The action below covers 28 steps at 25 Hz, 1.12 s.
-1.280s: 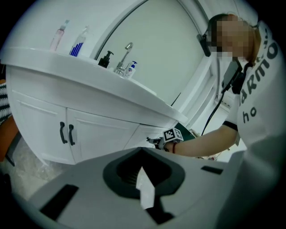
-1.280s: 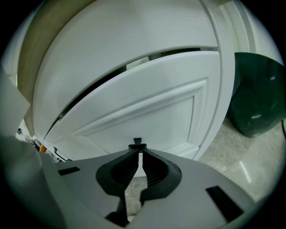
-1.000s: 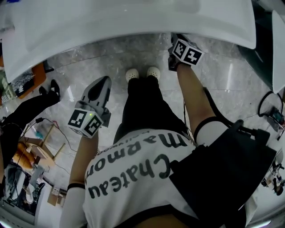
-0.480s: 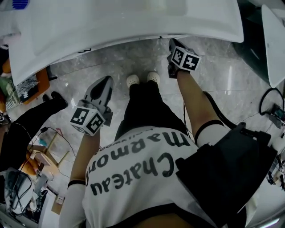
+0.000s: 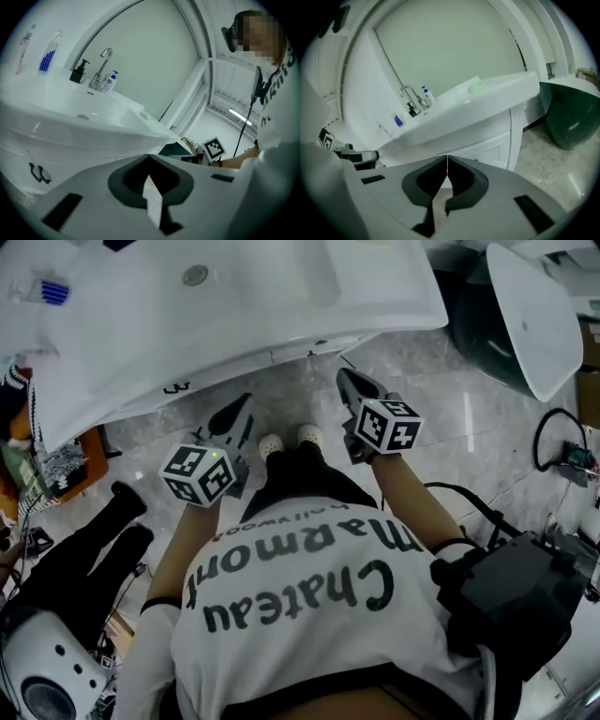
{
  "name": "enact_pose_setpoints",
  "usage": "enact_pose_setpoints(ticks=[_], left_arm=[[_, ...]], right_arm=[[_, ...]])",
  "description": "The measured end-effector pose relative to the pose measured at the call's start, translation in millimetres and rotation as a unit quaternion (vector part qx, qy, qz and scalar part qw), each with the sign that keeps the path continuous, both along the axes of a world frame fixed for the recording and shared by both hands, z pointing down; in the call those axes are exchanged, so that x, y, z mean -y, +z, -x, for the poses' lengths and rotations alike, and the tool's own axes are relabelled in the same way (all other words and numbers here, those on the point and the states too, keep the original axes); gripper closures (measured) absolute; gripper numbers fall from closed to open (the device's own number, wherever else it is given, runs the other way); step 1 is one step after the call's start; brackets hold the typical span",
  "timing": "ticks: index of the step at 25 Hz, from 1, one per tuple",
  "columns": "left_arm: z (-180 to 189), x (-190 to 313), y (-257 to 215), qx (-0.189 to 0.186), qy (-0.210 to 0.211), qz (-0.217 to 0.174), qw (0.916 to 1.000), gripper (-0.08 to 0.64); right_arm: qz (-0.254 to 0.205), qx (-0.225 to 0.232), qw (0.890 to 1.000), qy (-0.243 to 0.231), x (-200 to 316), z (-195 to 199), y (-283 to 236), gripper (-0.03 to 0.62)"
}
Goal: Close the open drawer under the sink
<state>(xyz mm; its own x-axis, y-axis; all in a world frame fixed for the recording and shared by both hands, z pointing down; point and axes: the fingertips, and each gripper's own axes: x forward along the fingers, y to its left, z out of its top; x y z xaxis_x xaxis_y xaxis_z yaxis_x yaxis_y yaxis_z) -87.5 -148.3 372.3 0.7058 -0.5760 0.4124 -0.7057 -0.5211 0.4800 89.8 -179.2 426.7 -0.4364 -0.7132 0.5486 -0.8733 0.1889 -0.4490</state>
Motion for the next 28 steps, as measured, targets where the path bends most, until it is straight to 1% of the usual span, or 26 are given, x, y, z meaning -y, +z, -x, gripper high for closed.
enact_pose_setpoints(ticks=[3,6,9,11,13,16,20,22,28], left_arm=[[-12,4,-27,-0.008,0.022,-0.013,0.9997,0.552],[-21,16,-53,-0.023,0.038,-0.035,0.9984,0.552],[-23,17,-78,-0.041,0.053,-0.049,0.9965,0.552],[-21,16,-94,-0.039,0.061,-0.064,0.9953,0.552],[-17,18,-107,-0.029,0.065,-0.082,0.9941,0.552],[-8,24,-124,-0.022,0.059,-0.099,0.9931,0.552],[1,32,-140,-0.025,0.048,-0.109,0.9925,0.552],[4,37,-144,-0.025,0.042,-0.115,0.9922,0.552],[14,44,-147,-0.029,0.025,-0.118,0.9923,0.552]], right_arm=[[-0.035,0.025,0.999,-0.004,-1,10,-52,0.578],[-0.077,0.017,0.997,0.001,7,11,-93,0.578],[-0.102,0.01,0.995,0.002,8,13,-123,0.578],[-0.114,0.012,0.993,0.001,8,15,-142,0.578],[-0.128,0.008,0.992,0.001,9,13,-158,0.578],[-0.157,0.006,0.988,-0.001,12,8,-183,0.578],[-0.196,0.033,0.98,-0.003,16,3,-213,0.58],[-0.204,0.033,0.978,0.0,21,-1,-219,0.58],[-0.214,0.009,0.977,0.017,37,-20,-225,0.581]])
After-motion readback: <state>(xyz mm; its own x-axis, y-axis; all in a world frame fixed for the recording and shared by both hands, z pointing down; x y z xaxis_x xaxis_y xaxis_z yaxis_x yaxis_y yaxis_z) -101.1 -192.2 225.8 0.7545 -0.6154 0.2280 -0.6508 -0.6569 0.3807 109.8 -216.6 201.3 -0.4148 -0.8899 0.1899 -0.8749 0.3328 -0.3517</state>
